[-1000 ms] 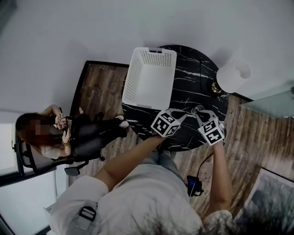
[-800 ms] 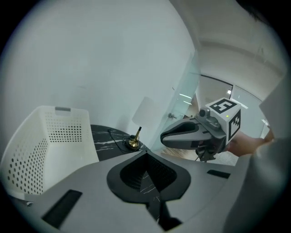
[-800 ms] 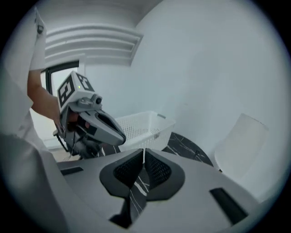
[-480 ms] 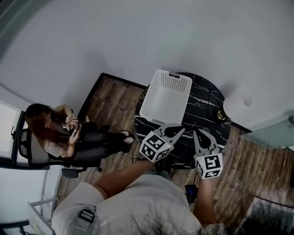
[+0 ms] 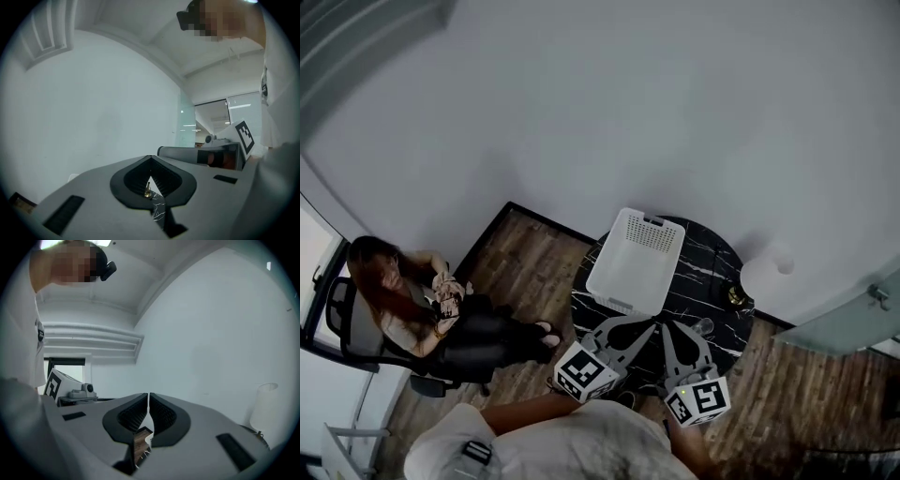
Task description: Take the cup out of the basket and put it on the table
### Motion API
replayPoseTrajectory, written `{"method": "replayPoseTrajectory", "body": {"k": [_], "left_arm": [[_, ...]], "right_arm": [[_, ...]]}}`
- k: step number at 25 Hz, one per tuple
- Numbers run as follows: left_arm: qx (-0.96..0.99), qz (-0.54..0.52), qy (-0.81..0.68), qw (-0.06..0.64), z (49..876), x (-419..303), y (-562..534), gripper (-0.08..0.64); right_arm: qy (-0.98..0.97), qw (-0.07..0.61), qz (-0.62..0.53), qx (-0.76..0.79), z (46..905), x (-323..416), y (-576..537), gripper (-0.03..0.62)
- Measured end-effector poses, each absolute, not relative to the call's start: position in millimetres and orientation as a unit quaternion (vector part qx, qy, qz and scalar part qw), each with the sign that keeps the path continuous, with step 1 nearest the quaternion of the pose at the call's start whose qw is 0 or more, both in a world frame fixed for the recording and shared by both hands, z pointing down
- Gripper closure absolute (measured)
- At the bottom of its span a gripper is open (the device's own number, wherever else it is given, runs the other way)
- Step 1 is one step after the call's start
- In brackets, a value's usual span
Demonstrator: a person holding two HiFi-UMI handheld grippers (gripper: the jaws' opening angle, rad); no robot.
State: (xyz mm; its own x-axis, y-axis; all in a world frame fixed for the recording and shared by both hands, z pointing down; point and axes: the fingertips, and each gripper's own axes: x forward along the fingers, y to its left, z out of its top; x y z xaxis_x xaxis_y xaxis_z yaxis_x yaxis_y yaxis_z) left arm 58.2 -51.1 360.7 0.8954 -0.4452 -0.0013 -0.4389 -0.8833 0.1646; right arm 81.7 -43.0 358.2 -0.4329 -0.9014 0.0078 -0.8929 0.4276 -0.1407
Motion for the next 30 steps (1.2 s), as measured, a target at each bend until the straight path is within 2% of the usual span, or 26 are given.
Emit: {"method": "replayPoseTrajectory", "body": {"k": [10, 30], "left_arm": [[0.971, -0.023, -0.228, 0.069, 356, 47, -40, 0.555], [0.974, -0.025, -0.211, 0.081, 358, 40, -46, 0.555]], "right_arm": [[0.828, 0.02, -0.01, -0.56, 342, 68, -21, 0.584], [0.821, 0.011, -0.013, -0.57, 349, 64, -31, 0.584]]}}
